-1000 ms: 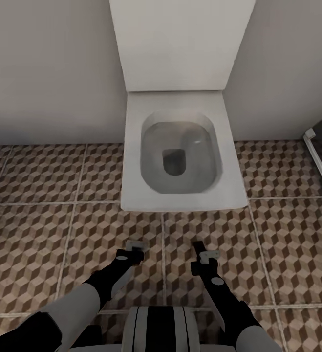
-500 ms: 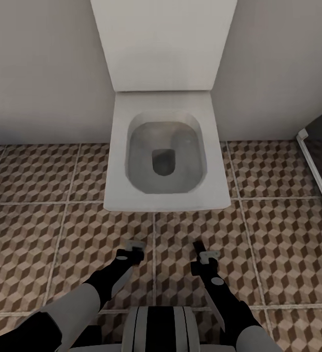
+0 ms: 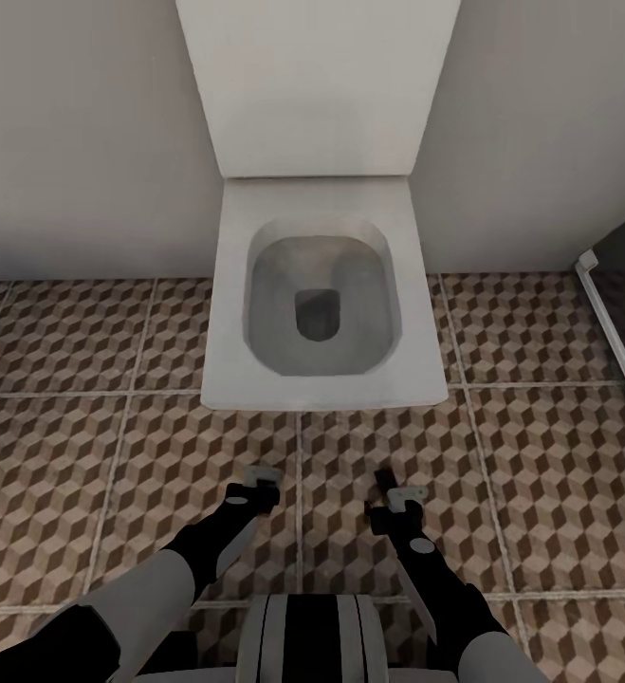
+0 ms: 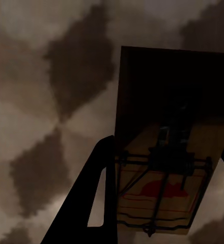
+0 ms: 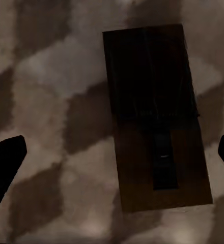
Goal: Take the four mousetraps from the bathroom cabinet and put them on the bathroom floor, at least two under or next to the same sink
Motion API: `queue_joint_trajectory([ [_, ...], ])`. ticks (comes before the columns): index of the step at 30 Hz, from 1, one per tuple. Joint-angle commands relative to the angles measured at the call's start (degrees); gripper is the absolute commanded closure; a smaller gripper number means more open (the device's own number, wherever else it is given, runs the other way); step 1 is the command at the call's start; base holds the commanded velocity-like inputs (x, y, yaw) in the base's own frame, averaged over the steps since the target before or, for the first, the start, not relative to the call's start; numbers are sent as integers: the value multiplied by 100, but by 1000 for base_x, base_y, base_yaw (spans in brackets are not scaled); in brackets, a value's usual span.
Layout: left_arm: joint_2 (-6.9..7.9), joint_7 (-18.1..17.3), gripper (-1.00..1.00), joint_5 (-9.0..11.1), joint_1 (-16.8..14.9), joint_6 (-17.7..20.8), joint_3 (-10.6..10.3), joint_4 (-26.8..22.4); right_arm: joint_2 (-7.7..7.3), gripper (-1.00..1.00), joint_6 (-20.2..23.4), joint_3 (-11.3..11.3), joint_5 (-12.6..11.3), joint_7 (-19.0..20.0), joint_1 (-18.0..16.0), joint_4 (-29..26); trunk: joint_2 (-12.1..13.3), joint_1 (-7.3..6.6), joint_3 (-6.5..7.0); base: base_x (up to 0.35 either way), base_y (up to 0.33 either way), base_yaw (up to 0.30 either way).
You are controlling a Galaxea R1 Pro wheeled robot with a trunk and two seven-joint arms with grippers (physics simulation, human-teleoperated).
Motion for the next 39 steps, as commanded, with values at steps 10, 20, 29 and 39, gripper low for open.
queue_joint_trajectory([
  [10, 5, 52, 100, 44, -2, 22, -49, -20, -3, -100, 41, 22, 23, -42, 0, -13, -1, 0, -3, 0, 0, 0],
  [20, 5, 52, 100, 44, -2, 22, -49, -20, -4, -100, 41, 22, 23, -42, 0, -16, -1, 0, -3, 0, 0, 0],
  [29, 5, 52, -100, 44, 6, 6, -49, -25, -3, -100, 41, 22, 23, -42, 0, -18, -1, 0, -3, 0, 0, 0],
  [39, 5, 60, -100, 44, 7, 4, -49, -28, -3, -100, 41, 22, 23, -42, 0, -19, -1, 0, -3, 0, 0, 0],
])
